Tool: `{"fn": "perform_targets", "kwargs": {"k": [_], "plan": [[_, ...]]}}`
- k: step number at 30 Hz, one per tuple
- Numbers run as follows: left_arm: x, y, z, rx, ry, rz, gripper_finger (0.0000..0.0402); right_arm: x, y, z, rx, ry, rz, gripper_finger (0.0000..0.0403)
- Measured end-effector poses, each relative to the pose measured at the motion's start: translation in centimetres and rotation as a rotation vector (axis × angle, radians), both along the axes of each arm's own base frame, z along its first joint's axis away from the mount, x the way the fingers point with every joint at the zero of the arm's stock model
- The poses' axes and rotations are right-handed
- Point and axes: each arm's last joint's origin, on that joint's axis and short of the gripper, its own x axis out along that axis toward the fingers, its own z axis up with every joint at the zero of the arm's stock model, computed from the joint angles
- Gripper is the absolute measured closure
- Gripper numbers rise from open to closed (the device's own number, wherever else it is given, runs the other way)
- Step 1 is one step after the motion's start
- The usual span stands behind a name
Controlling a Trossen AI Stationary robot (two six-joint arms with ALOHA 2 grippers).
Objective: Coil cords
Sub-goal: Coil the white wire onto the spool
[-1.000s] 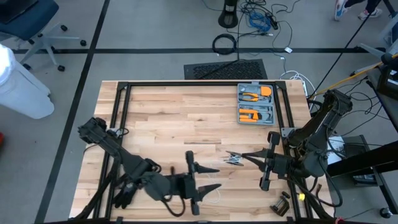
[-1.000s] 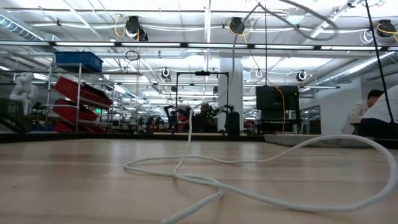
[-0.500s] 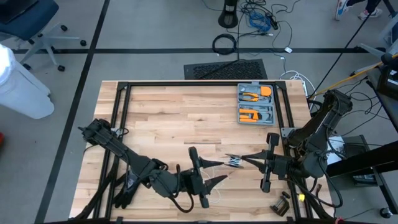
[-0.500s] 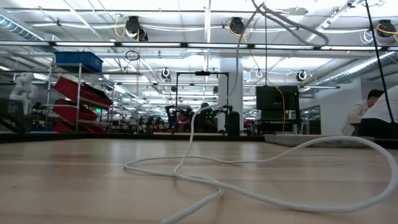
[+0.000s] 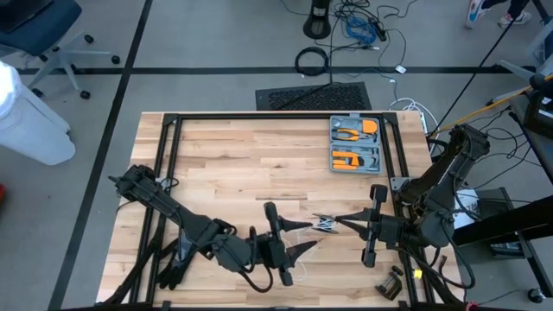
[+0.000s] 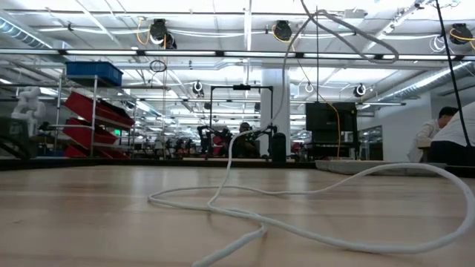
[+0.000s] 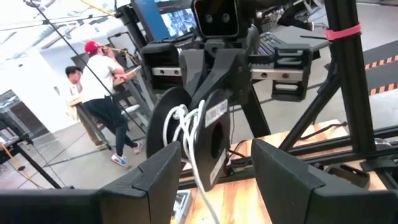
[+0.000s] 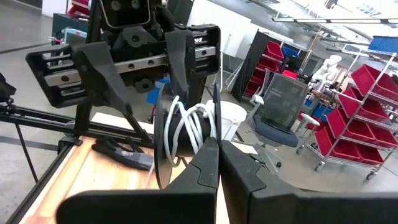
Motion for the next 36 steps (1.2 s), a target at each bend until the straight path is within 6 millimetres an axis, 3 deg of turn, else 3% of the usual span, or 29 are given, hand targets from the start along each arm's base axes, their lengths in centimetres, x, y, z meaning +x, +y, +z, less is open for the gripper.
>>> {"fn": "perform_targets", "kwargs": {"k": [7, 36], "plan": [[-0.5, -0.9, 0.3, 0.033, -0.013, -0.023, 0.0198, 0.0, 0.0, 0.0, -0.003, 0.003, 0.000, 0.0403], [0.0, 0.2, -0.2, 0.004, 0.020, 0.004, 0.0198, 0.0, 0.0, 0.0, -0.005, 0.003, 0.000, 0.0403]]}}
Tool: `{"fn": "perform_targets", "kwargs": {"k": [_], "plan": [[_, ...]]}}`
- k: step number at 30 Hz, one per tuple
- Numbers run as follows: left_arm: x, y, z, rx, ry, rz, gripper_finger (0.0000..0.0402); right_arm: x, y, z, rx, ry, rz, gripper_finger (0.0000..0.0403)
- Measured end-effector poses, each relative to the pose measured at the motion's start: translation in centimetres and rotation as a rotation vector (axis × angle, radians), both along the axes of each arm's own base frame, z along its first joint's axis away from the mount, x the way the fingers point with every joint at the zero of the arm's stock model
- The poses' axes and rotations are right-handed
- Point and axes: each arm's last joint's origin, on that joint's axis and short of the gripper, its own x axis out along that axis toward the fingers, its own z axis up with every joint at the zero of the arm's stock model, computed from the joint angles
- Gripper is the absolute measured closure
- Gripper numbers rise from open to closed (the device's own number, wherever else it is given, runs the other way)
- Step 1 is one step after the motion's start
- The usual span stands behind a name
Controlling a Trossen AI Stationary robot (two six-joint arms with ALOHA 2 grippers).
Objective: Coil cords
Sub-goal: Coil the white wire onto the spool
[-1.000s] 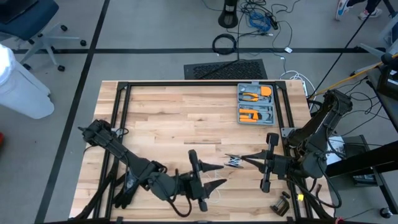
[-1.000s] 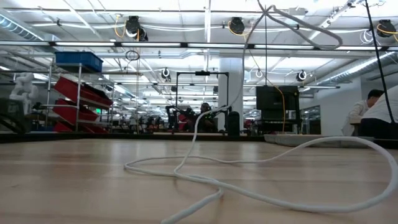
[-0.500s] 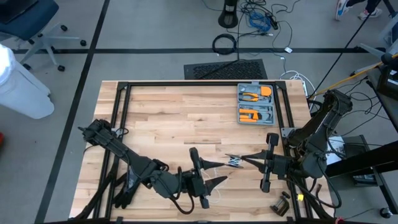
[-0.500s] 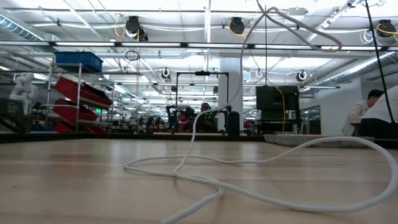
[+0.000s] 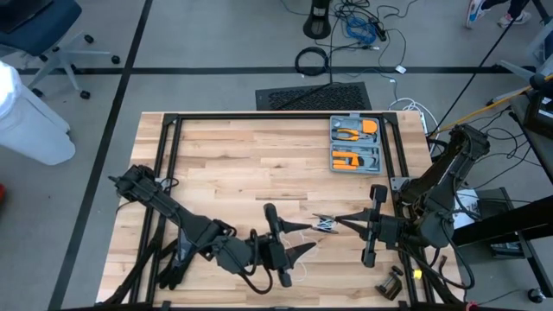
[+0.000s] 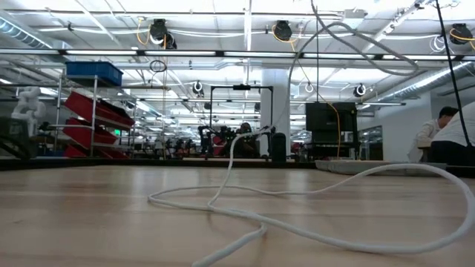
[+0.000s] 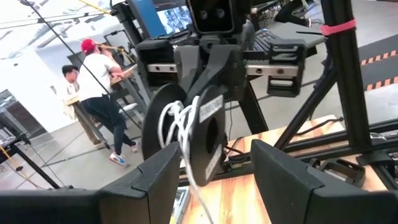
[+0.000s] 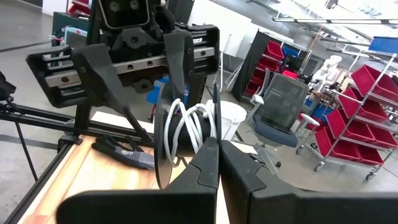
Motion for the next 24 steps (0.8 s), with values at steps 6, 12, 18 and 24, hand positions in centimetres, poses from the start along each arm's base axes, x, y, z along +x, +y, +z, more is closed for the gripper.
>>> {"fn": "perform_targets", "kwargs": {"k": [6, 12, 18, 24], "plan": [[0.17, 0.07, -0.14, -0.017, -0.003, 0.004, 0.0198, 0.00, 0.01, 0.00, 0.000, 0.000, 0.005, 0.0403], [0.84, 0.39, -0.68, -0.019, 0.009, -0.022, 0.0198, 0.13, 0.03, 0.01, -0.002, 0.000, 0.041, 0.0403], [0.87, 0.42, -0.64, -0.020, 0.005, -0.027, 0.0200, 0.15, 0.02, 0.00, -0.006, 0.001, 0.041, 0.0403], [0.88, 0.44, -0.65, -0.020, 0.006, -0.026, 0.0227, 0.14, 0.02, -0.01, -0.018, 0.004, 0.042, 0.0403]]}}
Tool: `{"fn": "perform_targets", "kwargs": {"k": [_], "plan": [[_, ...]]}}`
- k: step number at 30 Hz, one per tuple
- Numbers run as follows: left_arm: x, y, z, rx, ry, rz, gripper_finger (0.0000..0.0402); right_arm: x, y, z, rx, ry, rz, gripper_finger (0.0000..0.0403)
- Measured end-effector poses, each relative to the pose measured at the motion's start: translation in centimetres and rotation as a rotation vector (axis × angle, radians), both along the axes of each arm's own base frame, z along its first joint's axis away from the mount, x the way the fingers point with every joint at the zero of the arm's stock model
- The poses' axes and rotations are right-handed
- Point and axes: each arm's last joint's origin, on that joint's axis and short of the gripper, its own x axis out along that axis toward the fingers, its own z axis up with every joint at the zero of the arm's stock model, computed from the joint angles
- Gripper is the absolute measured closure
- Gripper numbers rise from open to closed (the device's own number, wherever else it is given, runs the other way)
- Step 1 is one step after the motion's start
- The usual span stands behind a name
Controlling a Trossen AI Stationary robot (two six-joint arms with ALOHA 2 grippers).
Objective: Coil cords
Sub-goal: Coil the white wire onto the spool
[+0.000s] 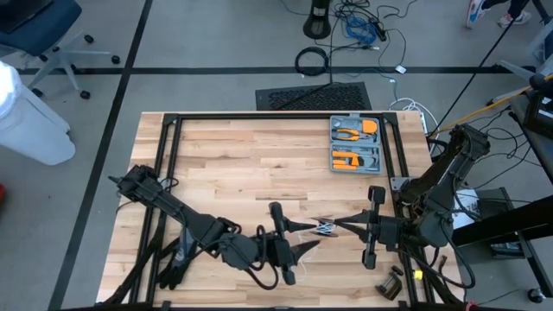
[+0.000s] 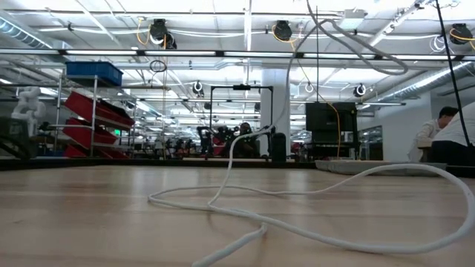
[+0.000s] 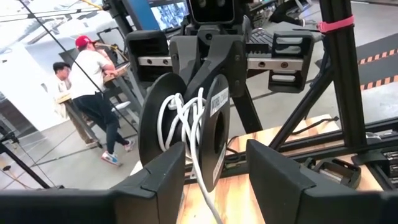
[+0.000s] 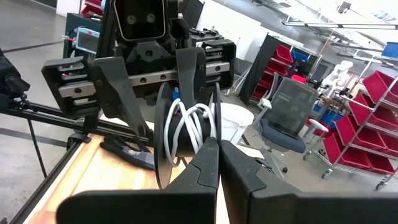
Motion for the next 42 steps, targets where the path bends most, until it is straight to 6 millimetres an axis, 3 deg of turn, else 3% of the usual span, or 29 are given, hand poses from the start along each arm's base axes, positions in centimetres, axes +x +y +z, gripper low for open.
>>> {"fn": "perform_targets", "kwargs": {"k": [18, 28, 42], "plan": [[-1.2, -1.2, 0.2, 0.115, 0.023, 0.063, 0.0237, 0.0, 0.0, -0.1, -0.010, 0.005, 0.000, 0.0403], [-1.9, -2.2, 1.1, 0.114, -0.028, -0.004, 0.0237, 0.0, 0.0, -0.1, -0.014, 0.006, 0.000, 0.0403], [-0.6, -0.8, 0.6, 0.029, -0.028, -0.062, 0.0237, 0.0, 0.0, -0.1, -0.019, 0.010, -0.004, 0.0403]]}}
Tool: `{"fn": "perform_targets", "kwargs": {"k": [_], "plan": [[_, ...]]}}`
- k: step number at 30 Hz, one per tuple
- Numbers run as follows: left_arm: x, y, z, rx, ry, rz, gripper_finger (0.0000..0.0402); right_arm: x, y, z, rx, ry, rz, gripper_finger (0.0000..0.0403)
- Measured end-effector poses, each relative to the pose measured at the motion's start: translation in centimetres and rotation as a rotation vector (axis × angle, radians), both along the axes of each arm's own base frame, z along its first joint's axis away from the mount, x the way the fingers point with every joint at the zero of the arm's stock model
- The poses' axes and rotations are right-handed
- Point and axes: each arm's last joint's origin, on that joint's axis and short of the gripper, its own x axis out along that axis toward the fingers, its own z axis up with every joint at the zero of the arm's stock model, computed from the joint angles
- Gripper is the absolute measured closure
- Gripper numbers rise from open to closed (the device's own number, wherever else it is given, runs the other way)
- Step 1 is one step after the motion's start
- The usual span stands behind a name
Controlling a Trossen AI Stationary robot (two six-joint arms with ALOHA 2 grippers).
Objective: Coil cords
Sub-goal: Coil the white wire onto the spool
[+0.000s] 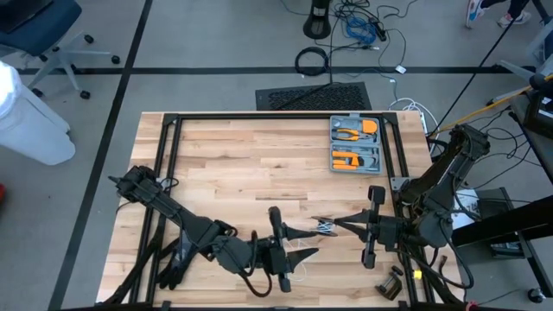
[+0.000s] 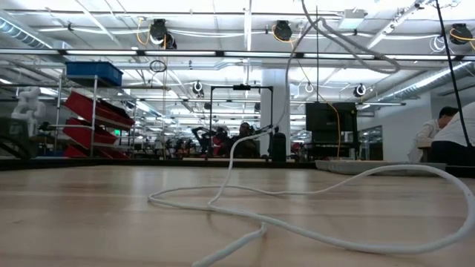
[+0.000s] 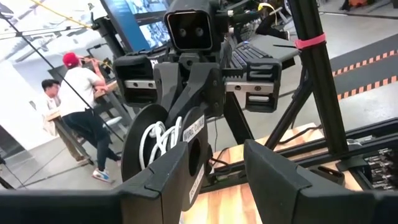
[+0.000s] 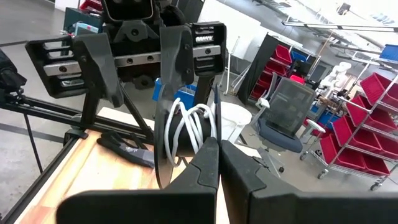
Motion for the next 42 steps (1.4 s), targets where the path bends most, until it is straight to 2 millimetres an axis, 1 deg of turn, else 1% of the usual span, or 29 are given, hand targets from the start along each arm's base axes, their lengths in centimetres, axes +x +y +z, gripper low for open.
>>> {"fn": "perform_targets", "kwargs": {"k": [4, 12, 20, 30, 38, 42], "plan": [[0.0, -0.1, 0.0, 0.005, 0.001, -0.002, 0.0237, 0.0, 0.0, 0.0, -0.001, 0.001, 0.002, 0.0403], [-0.6, -1.1, 0.3, 0.054, -0.021, -0.012, 0.0237, 0.0, 0.0, 0.0, -0.003, 0.003, 0.003, 0.0403], [-0.3, -0.4, 0.2, 0.034, -0.014, 0.011, 0.0237, 0.0, 0.0, -0.1, -0.005, 0.004, 0.007, 0.0403], [0.0, -0.1, 0.1, 0.019, -0.005, 0.020, 0.0237, 0.0, 0.0, -0.1, -0.008, 0.006, 0.000, 0.0403], [-0.2, -0.2, 0.1, 0.023, -0.007, 0.025, 0.0237, 0.0, 0.0, -0.2, -0.018, 0.014, 0.007, 0.0403], [0.0, 0.1, 0.1, 0.020, -0.004, 0.039, 0.0237, 0.0, 0.0, -0.2, -0.018, 0.015, 0.010, 0.0403]]}}
